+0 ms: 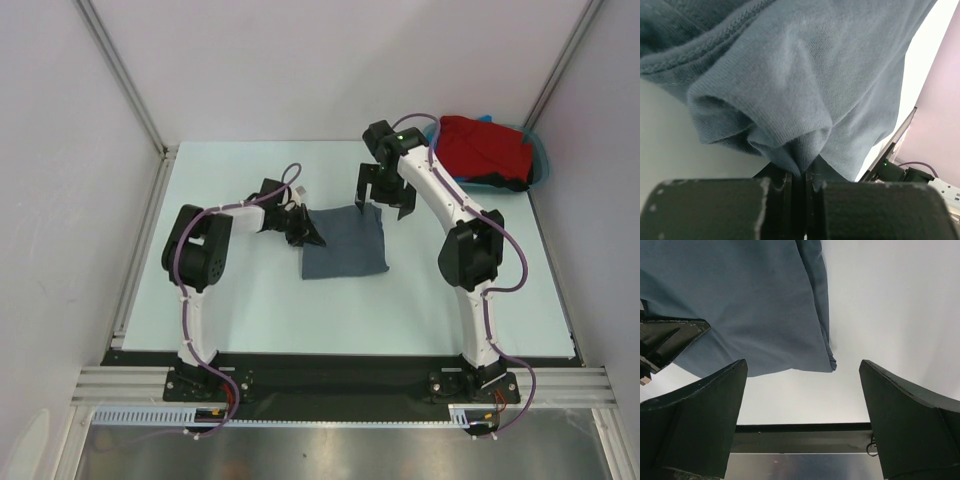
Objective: Fold and stack the t-shirts
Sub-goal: Neatly place the folded tshirt to the corner
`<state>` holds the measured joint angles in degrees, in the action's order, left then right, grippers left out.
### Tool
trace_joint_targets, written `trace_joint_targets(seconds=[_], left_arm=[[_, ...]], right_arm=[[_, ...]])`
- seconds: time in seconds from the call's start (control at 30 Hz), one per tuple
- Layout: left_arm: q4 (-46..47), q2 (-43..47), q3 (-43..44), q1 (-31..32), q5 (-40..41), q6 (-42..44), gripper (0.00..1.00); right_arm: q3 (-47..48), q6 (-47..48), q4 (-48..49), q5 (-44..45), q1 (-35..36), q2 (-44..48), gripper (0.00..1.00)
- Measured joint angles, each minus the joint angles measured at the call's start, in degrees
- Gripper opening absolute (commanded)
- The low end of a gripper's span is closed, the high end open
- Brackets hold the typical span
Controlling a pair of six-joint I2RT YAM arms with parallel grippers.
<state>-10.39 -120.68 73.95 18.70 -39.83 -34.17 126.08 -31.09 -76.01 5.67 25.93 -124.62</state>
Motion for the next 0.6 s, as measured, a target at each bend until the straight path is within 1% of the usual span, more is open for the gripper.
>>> trace_joint_targets(seconds=[0.13, 0.23, 0.37, 0.5, 0.6], left_arm=[[-1.75, 0.0, 1.05, -0.17, 0.98, 0.33, 0.0], [-5.84, -0.13, 4.26, -0.63, 2.56, 1.29, 0.0], [-10.25, -2.01, 14.12, -2.95, 4.02, 2.25, 0.0], [-11.15, -5.38, 26.05, -6.67, 4.52, 2.19, 0.0], [-11.63, -8.35, 33.4, -9.46, 5.14, 2.1, 0.0]], right_arm=[[-0.42, 0.02, 0.02, 0.11, 0.0, 0.02, 1.0], [-0.57, 0.07, 0.07, 0.09, -0.02, 0.11, 1.0], [-0.61, 0.2, 0.15, 0.0, -0.02, 0.31, 1.0], [-0.74, 0.31, 0.5, -0.17, -0.02, 0.35, 1.0], [-1.29, 0.68, 0.63, -0.37, -0.04, 0.37, 1.0]])
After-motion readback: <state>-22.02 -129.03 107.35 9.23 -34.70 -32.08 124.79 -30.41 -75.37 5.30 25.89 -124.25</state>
